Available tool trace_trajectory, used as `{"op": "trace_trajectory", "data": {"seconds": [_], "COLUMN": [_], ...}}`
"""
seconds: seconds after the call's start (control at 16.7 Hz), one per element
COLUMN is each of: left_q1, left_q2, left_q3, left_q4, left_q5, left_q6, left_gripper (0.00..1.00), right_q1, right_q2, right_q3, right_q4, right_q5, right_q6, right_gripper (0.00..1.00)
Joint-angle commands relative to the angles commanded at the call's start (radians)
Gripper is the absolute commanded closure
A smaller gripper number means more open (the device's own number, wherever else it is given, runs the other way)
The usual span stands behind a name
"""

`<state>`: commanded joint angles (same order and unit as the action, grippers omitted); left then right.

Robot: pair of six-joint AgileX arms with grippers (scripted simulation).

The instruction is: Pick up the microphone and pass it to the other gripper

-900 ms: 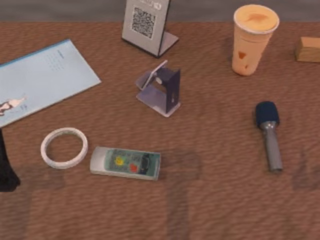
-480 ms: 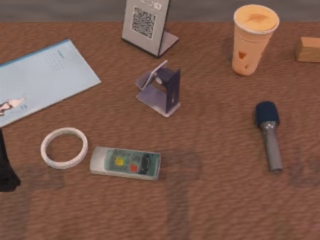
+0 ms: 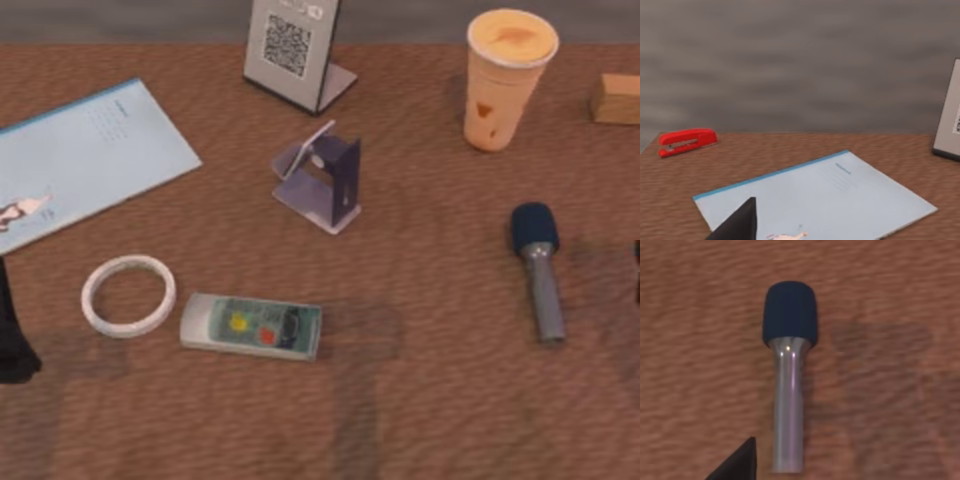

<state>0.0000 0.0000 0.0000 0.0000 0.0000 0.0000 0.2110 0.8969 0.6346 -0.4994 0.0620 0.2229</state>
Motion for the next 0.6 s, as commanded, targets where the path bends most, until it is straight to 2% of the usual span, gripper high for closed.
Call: {"op": "trace_trajectory", "data": {"seconds": [0.3,0.6], "left_q1": [0.000,0.000], "left_q2": [0.000,0.000], "left_q3": [0.000,0.000], "left_q4": [0.000,0.000], "left_q5": [0.000,0.000], "left_q6": [0.000,0.000], "left_gripper": [0.00,0.00], "right_q1": [0.105,0.182], "right_q2": [0.489,0.803], "right_q3": [0.311,0.552], "right_q4": [-0.257,-0.433], "right_q5": [0.032,0.053], "right_q6": [0.111,0.194], "right_gripper": [0.00,0.00]}}
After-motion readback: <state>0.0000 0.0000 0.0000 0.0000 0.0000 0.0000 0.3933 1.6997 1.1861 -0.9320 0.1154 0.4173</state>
